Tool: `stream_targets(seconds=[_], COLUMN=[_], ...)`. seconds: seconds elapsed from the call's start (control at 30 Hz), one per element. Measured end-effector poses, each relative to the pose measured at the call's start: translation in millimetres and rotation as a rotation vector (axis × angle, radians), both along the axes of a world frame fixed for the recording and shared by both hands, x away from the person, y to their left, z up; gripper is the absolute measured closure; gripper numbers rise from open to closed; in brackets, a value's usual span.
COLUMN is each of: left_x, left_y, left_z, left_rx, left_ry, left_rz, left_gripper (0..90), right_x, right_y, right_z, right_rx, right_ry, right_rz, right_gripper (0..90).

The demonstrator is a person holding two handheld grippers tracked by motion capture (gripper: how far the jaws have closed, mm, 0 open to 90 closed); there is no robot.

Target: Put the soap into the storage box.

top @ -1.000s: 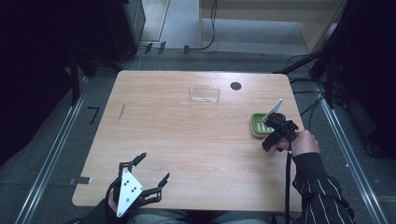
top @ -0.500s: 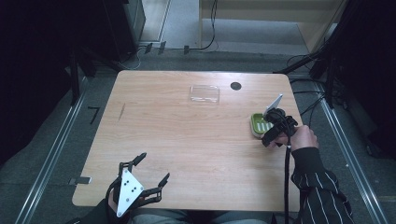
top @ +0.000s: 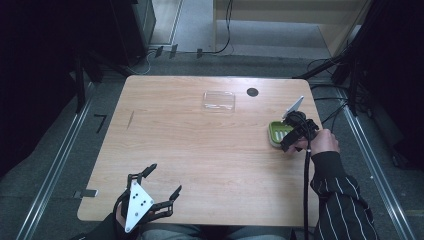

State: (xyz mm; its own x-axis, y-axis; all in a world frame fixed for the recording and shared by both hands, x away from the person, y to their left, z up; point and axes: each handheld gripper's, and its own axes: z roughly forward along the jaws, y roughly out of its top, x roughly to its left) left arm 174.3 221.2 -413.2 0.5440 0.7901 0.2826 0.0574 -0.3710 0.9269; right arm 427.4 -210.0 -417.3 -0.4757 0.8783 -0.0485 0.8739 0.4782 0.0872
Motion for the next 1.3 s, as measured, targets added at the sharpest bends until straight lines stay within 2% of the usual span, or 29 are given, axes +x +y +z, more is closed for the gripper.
stream_targets(seconds=[0.47, 0.97, 1.3], left_x=[0.1, 0.1, 0.0], left_y=[0.2, 0.3, 0.6], left_z=[0.0, 0.0, 0.0], left_rx=[0.001, 0.001, -0.001], left_ry=[0.000, 0.000, -0.001], left_rz=[0.001, 0.001, 0.002], left_gripper=[13.6, 13.6, 13.6], right_x=[14.7, 29.8, 39.0], right_y=[-1.9, -5.9, -5.4], right_z=[-1.2, 0.7, -1.8], right_rx=[0.013, 0.049, 0.052], right_ry=[0.008, -0.001, -0.008], right_rz=[-0.020, -0.074, -0.113], right_gripper=[13.7, 13.7, 13.7])
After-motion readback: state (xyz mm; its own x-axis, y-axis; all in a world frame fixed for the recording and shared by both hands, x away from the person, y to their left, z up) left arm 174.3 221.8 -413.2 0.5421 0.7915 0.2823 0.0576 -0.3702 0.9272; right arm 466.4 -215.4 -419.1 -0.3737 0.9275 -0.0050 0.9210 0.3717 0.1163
